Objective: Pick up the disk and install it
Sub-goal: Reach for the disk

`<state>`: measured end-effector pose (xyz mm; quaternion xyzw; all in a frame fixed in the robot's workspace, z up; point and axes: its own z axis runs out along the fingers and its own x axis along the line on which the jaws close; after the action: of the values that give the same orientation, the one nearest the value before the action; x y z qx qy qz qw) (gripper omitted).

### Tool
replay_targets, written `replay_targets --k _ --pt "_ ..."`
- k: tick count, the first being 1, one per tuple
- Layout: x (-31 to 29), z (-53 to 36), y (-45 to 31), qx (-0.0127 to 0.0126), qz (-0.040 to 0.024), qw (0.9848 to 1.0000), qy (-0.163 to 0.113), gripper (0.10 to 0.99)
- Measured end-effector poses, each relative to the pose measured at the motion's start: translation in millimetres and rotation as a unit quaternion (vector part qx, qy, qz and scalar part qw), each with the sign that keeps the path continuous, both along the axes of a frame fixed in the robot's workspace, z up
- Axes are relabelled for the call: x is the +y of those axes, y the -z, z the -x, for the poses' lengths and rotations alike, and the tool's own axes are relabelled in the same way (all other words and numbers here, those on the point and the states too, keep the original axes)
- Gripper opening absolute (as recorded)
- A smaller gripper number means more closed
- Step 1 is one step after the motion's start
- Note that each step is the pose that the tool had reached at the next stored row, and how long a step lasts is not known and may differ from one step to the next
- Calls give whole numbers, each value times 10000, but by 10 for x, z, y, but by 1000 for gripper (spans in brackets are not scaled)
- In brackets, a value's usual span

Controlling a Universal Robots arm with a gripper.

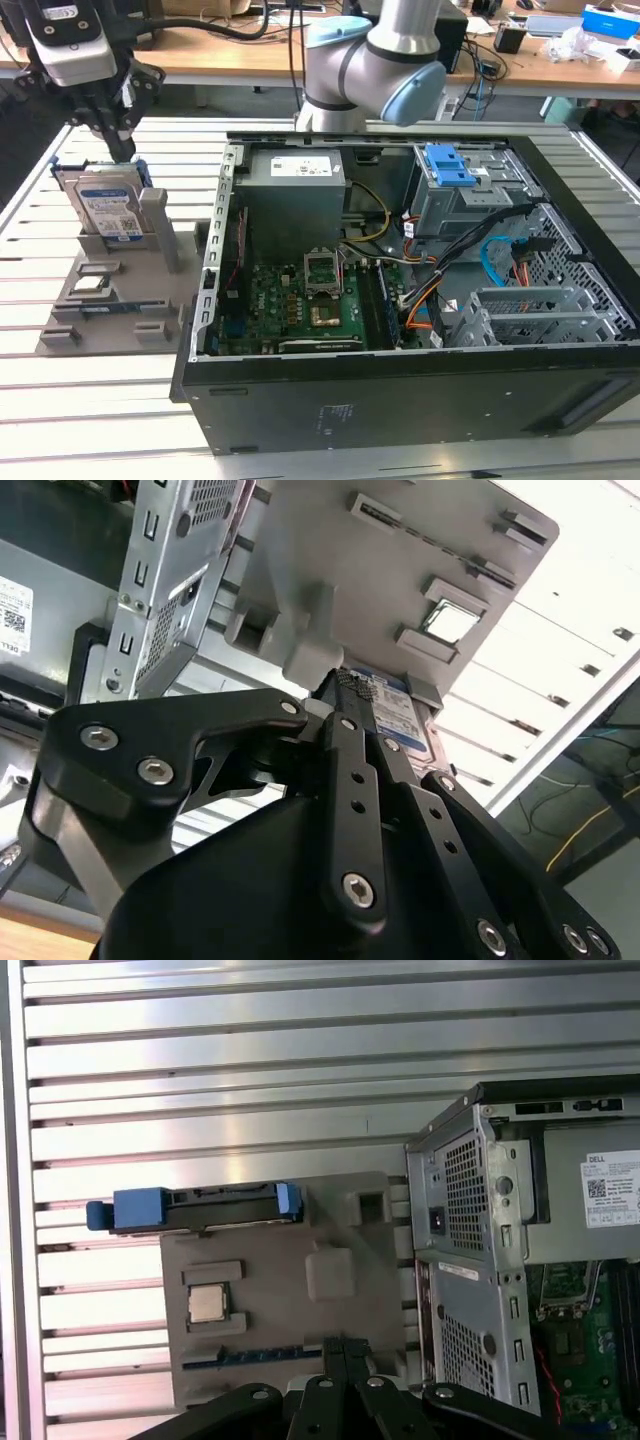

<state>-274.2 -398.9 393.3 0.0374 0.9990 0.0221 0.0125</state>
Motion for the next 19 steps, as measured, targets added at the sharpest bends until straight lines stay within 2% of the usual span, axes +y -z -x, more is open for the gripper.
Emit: replay_targets --k 2,11,15,19 --pt "0 77 0 0 0 10000 0 106" --pt "0 289 0 0 0 10000 1 106" --pt "0 475 0 0 0 10000 0 106" --pt "0 577 0 0 0 10000 0 106"
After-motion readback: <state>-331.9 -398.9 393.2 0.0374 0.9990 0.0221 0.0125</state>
